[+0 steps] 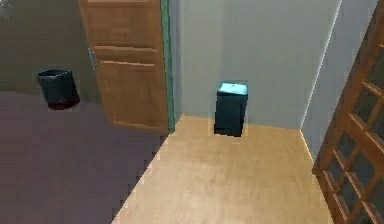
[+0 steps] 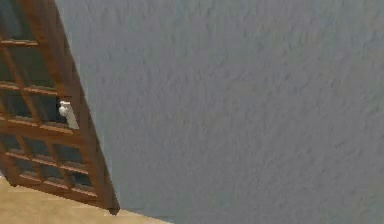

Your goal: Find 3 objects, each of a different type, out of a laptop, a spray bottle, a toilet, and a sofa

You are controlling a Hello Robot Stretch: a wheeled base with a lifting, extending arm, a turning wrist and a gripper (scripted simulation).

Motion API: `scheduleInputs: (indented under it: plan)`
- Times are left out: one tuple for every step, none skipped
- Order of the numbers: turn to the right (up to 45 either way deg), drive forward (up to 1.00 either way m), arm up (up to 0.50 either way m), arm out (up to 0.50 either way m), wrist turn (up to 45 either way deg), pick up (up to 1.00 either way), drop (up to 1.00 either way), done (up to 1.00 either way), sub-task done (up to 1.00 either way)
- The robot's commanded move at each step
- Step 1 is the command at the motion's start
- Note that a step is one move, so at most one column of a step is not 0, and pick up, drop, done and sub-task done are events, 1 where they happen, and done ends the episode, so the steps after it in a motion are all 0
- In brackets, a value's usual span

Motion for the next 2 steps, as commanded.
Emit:
scheduleInputs:
  plan:
    - [0.0,0.5,0.0,0.0,0.0,0.0,0.0,0.0,0.0]
    - [-30.0,0.0,0.0,0.0,0.0,0.0,0.0,0.0,0.0]
